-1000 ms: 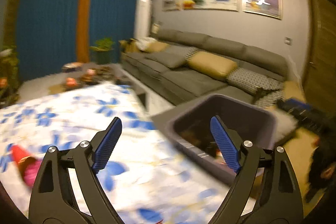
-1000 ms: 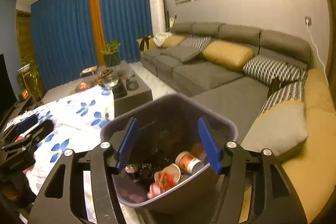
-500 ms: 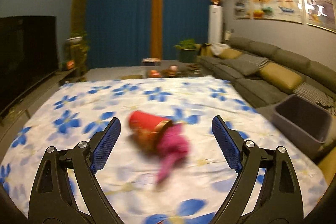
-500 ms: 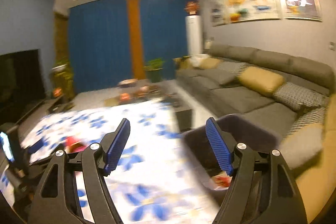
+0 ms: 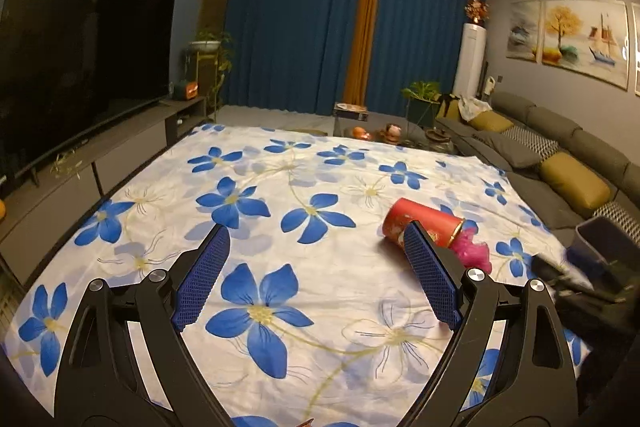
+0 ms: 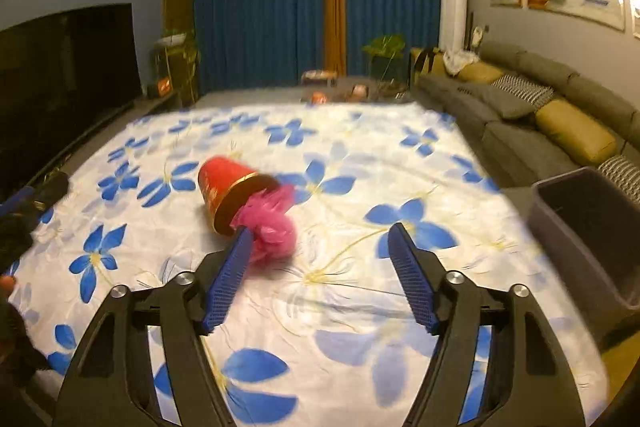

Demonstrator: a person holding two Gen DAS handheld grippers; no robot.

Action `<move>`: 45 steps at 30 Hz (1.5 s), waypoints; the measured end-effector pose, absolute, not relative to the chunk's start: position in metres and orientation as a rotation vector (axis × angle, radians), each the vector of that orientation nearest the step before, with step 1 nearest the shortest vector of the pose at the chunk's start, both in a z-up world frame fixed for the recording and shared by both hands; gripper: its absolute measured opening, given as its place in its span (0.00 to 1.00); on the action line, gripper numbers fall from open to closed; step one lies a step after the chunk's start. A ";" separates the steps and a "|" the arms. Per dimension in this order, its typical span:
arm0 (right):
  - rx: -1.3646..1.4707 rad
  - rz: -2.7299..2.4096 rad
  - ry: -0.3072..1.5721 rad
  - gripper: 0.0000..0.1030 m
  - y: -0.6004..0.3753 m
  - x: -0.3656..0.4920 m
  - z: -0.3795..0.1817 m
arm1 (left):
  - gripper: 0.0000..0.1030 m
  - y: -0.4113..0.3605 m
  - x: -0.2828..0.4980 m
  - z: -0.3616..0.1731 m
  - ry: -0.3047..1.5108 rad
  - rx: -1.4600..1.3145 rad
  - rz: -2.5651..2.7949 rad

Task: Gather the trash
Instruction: 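Move both tools back to the bed toward the red cup and pink wrapper, then grasp the red gold-rimmed cup with the left tool while the right tool grasps the pink wrapper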

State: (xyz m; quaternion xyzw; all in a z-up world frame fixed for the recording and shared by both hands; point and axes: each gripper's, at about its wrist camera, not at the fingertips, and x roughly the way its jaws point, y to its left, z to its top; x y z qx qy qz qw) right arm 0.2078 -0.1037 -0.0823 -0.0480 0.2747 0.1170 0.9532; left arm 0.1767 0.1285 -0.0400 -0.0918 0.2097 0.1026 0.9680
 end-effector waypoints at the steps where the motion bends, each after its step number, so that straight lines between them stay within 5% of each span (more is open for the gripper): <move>1: -0.088 0.246 0.587 0.64 -0.099 0.216 -0.088 | 0.84 0.130 0.178 -0.040 0.424 -0.193 0.203; 9: -0.098 0.275 0.665 0.53 -0.067 0.251 -0.115 | 0.84 0.122 0.192 -0.037 0.417 -0.177 0.172; 16: -0.049 0.310 0.746 0.21 -0.066 0.272 -0.129 | 0.84 0.110 0.202 -0.045 0.439 -0.141 0.139; 19: -0.039 0.313 0.743 0.16 -0.072 0.270 -0.129 | 0.84 0.105 0.205 -0.048 0.443 -0.129 0.123; 33: 0.084 0.201 0.633 0.16 -0.142 0.237 -0.105 | 0.84 0.047 0.251 -0.069 0.551 -0.040 0.032; 39: 0.103 0.215 0.607 0.15 -0.153 0.229 -0.097 | 0.69 0.027 0.283 -0.086 0.660 0.029 0.038; 45: 0.100 0.229 0.600 0.15 -0.154 0.225 -0.094 | 0.42 0.032 0.300 -0.094 0.732 -0.007 0.034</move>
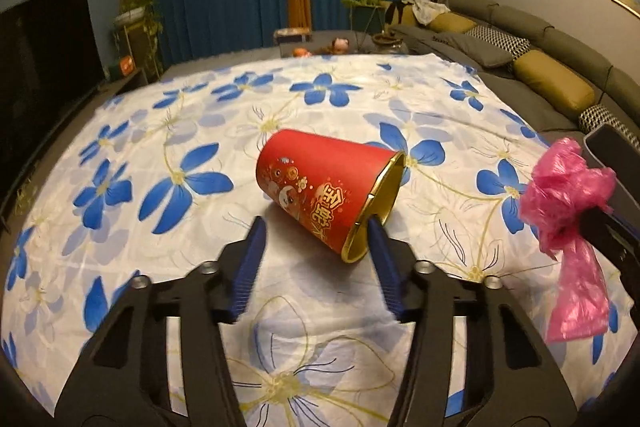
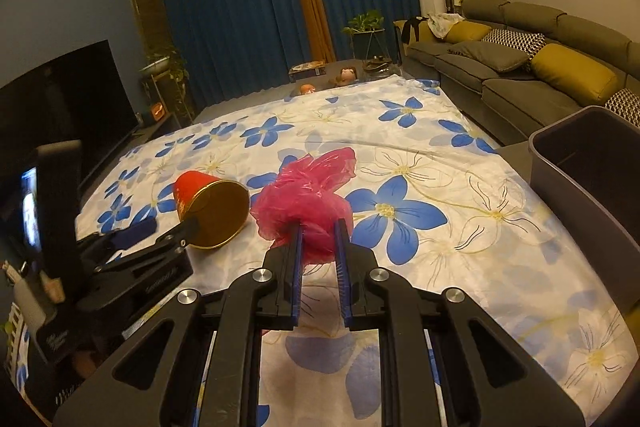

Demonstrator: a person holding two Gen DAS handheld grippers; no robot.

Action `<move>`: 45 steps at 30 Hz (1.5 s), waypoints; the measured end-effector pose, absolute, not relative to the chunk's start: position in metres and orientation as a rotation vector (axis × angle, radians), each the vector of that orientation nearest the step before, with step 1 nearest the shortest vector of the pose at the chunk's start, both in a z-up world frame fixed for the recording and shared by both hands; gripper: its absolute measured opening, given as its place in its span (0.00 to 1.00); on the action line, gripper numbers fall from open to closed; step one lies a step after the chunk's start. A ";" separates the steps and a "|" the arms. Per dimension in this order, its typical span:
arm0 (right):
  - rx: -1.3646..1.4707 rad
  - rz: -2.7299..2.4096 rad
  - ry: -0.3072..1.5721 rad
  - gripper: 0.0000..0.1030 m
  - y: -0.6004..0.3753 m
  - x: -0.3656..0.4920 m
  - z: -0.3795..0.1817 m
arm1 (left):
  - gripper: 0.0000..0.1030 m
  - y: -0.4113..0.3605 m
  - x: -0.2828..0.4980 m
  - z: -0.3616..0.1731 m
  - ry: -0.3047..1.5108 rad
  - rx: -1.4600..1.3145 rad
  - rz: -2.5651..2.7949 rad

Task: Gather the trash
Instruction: 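Grasp the red gold-rimmed cup with the left tool while the right tool grasps the pink wrapper, then carry the red cup and pink wrapper over the grey bin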

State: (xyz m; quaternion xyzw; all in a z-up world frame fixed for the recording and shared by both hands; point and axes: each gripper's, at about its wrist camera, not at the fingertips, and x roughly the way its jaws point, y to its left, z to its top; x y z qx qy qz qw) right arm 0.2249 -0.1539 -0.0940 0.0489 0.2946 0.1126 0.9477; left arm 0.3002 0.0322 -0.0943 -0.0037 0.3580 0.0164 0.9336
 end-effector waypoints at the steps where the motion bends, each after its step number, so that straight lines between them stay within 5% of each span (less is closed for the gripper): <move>1: 0.100 0.231 0.600 0.15 -0.153 0.224 -0.094 | 0.38 0.033 0.301 -0.095 0.738 -0.013 0.034; 8: 0.086 0.243 0.605 0.15 -0.148 0.219 -0.095 | 0.02 0.048 0.303 -0.102 0.776 -0.098 0.015; 45: 0.043 0.243 0.418 0.15 -0.189 0.096 0.005 | 0.02 -0.025 0.155 0.031 0.408 -0.031 -0.192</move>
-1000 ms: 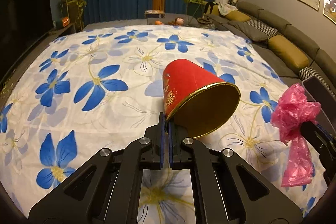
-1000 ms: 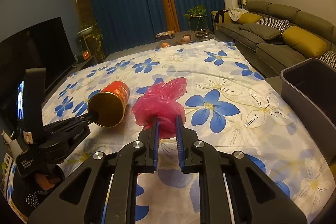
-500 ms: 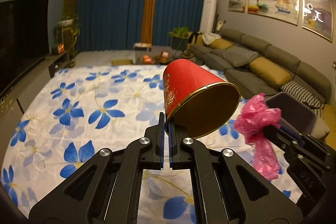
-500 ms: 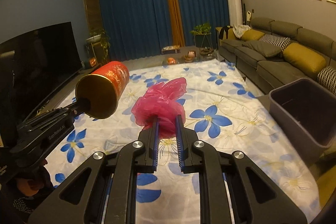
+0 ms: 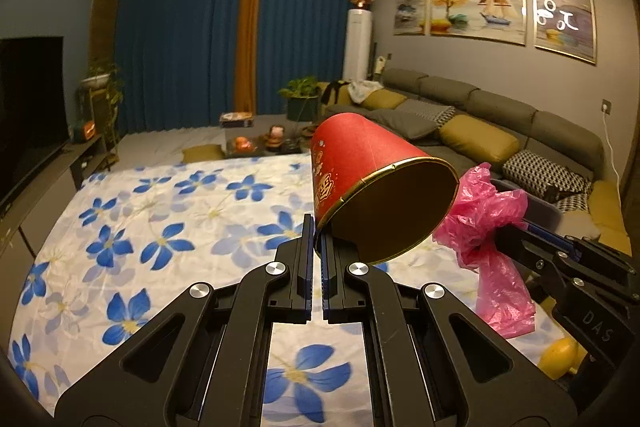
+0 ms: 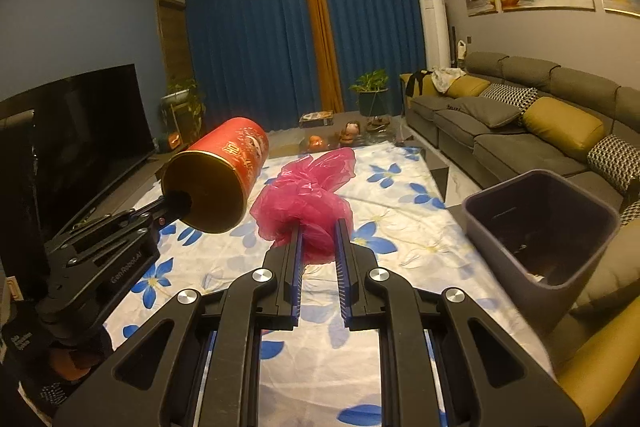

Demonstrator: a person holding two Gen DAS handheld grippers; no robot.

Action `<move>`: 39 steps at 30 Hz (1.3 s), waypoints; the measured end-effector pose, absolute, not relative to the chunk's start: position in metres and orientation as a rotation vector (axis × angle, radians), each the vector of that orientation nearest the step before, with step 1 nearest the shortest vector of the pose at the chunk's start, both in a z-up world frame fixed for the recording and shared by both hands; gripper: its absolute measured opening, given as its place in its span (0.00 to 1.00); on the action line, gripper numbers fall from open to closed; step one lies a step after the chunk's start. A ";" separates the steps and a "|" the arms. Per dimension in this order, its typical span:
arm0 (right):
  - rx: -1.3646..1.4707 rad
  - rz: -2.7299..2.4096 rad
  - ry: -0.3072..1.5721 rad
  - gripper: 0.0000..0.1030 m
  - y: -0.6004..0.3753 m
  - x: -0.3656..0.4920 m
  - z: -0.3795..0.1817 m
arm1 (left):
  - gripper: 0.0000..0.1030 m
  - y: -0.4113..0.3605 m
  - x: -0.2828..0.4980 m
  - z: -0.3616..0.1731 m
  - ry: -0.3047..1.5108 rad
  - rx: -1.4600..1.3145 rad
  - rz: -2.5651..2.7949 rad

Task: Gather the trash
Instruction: 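Carry the red cup and pink wrapper over the grey bin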

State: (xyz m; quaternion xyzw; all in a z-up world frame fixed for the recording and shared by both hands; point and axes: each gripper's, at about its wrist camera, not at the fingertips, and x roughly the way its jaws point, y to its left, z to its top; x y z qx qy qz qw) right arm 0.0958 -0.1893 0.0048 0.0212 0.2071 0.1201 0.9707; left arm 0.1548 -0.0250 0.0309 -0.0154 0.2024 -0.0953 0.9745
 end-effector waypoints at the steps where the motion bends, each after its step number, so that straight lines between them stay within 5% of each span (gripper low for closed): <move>1: 0.043 0.240 0.414 0.15 -0.194 0.094 0.008 | 0.02 -0.030 0.155 0.033 0.406 -0.027 -0.203; 15: 0.052 0.056 0.347 0.16 -0.288 0.086 0.038 | 0.02 -0.134 0.188 0.042 0.440 0.038 -0.403; 39: 0.128 -0.204 0.429 0.16 -0.410 0.163 -0.019 | 0.02 -0.279 0.283 -0.015 0.587 0.066 -0.625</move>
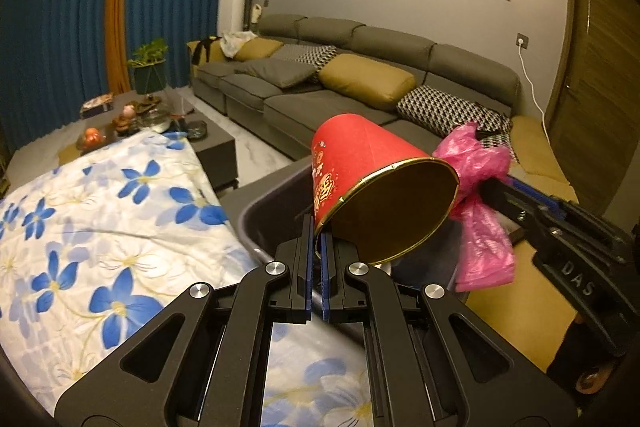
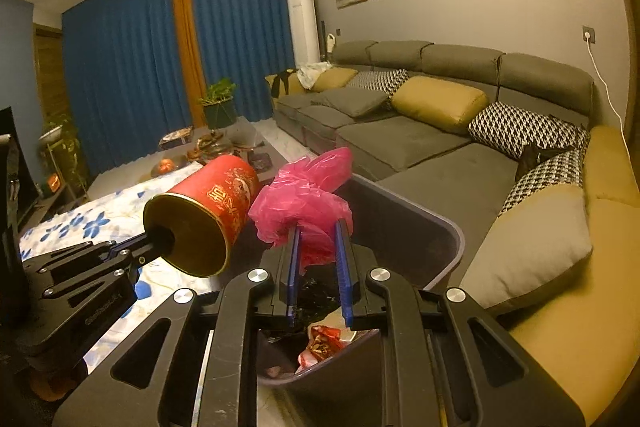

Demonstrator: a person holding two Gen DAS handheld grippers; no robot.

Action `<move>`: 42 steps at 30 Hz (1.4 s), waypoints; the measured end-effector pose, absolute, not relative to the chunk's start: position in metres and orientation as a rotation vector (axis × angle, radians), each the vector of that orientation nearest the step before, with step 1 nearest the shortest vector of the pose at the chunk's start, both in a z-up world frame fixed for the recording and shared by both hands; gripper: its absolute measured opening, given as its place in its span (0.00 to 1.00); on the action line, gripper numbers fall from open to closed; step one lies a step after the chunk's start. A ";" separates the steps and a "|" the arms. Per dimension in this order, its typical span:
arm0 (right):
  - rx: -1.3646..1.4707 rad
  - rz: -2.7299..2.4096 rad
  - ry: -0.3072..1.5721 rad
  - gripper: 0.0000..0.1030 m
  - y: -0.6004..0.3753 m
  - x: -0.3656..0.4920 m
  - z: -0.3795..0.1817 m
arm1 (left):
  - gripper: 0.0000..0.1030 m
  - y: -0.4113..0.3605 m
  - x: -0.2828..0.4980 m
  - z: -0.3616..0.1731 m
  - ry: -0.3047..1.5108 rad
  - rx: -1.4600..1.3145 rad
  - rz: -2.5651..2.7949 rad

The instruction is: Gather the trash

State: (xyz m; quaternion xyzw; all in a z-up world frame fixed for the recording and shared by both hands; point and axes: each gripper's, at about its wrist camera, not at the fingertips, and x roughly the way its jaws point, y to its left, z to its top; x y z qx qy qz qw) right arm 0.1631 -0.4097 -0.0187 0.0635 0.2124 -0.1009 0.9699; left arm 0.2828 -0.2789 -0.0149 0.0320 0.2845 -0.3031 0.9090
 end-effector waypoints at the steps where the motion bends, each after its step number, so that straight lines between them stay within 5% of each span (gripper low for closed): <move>1: 0.132 -0.204 0.432 0.16 -0.411 0.166 -0.021 | 0.02 -0.282 0.285 -0.017 0.597 0.056 -0.635; 5: 0.139 -0.208 0.443 0.23 -0.415 0.176 -0.023 | 0.02 -0.291 0.294 -0.023 0.616 0.031 -0.660; 9: 0.147 -0.212 0.447 0.39 -0.423 0.182 -0.026 | 0.11 -0.293 0.299 -0.029 0.617 0.032 -0.680; 14: 0.137 -0.222 0.443 0.50 -0.419 0.176 -0.026 | 0.61 -0.276 0.292 -0.030 0.576 0.036 -0.613; 17: 0.122 -0.220 0.431 0.65 -0.419 0.173 -0.023 | 0.80 -0.255 0.280 -0.026 0.518 0.027 -0.544; 21: 0.075 -0.223 0.398 0.83 -0.409 0.165 -0.018 | 0.88 -0.223 0.260 -0.021 0.473 0.049 -0.443; 27: 0.059 -0.203 0.357 0.94 -0.386 0.152 -0.002 | 0.94 -0.170 0.223 -0.008 0.438 0.037 -0.307; 42: 0.020 -0.071 0.262 0.95 -0.294 0.116 0.036 | 0.94 -0.072 0.152 0.015 0.416 -0.052 -0.122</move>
